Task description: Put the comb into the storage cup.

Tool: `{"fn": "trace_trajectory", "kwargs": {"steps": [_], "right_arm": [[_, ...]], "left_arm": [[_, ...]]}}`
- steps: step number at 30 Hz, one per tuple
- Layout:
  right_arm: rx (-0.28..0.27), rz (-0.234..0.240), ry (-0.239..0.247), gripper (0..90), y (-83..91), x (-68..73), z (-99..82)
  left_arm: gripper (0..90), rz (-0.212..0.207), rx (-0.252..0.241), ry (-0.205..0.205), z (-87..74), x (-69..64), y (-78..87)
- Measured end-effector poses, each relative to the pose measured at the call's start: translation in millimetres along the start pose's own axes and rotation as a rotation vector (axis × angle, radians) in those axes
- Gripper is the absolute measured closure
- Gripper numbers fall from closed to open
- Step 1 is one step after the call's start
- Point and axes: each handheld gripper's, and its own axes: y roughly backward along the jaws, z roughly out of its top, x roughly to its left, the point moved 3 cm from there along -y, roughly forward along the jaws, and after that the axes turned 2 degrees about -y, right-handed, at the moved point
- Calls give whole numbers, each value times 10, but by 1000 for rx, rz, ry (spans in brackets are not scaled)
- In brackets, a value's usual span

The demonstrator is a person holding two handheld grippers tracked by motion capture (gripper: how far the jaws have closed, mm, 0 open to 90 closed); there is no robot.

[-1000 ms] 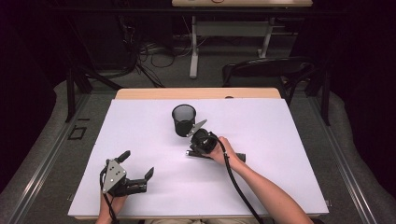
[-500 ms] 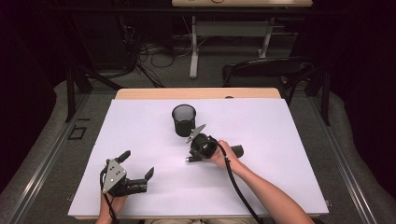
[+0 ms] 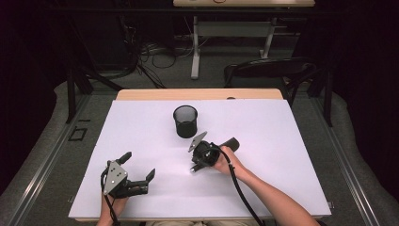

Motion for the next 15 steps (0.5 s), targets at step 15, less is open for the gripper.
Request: {"fn": "trace_trajectory", "kwargs": {"steps": [15], "right_arm": [[32,10,27,900,89,111,-148]], "left_arm": [[1,2,1,-1,2,2,5]]}}
